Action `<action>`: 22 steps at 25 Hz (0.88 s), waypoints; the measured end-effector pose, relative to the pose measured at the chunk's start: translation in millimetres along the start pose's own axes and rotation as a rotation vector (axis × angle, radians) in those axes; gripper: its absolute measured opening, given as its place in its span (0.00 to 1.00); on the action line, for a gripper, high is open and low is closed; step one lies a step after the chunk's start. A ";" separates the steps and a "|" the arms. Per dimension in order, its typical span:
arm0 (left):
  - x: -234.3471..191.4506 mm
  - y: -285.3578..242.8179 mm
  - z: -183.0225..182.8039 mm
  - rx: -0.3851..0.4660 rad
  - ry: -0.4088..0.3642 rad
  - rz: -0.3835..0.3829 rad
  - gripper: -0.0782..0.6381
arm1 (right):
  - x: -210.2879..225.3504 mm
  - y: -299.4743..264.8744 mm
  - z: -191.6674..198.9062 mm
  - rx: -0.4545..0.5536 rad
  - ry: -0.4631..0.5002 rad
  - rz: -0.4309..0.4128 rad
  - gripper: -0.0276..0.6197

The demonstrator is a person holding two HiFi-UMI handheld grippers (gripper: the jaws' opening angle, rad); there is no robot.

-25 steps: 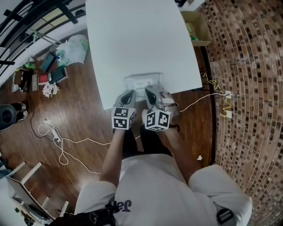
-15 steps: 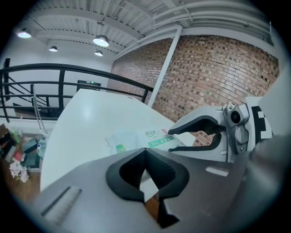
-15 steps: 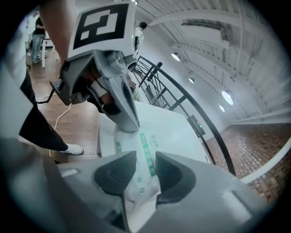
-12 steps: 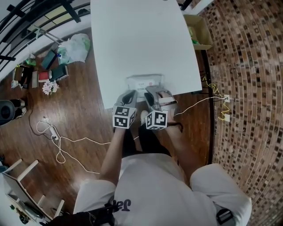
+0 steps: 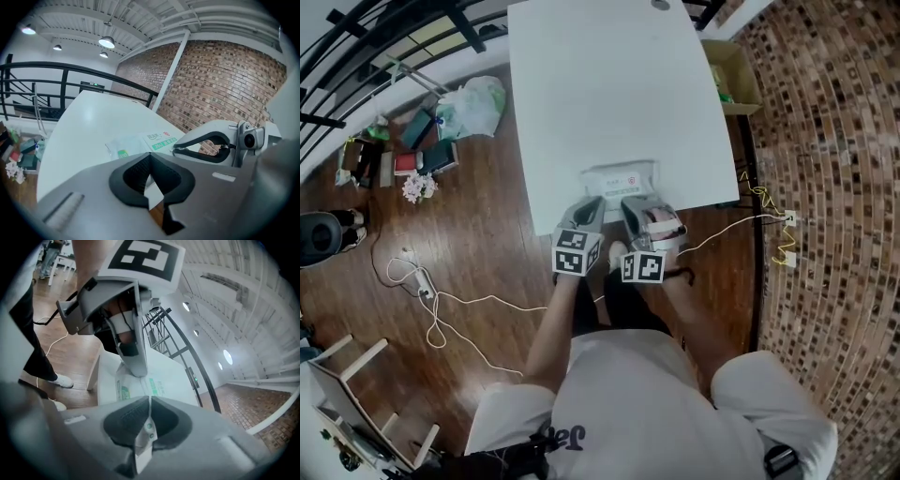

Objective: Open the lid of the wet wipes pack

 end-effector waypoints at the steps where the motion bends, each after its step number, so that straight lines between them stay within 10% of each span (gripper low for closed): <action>1: -1.1 0.4 -0.6 0.002 0.008 0.003 0.13 | 5.2 0.2 -2.3 0.008 -0.006 0.019 0.05; 8: -3.2 -0.4 -1.8 -0.004 0.016 0.021 0.13 | 74.4 -18.6 -16.6 0.055 -0.104 0.140 0.05; 18: -11.2 1.2 -3.1 -0.042 0.029 0.023 0.13 | 57.3 -119.9 12.9 -0.168 -0.331 -0.282 0.03; 22: -9.0 -1.6 -5.4 -0.040 0.029 0.039 0.13 | 67.5 -118.3 24.8 -0.218 -0.589 -0.327 0.03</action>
Point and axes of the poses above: the fingertips, and each gripper's own axes: y backward along the fingers, x to its right, z out of its underside, the point moved 2 cm from there along y, backward along the fingers, and after that the axes turned 7 degrees about z, right-handed, at the moved point
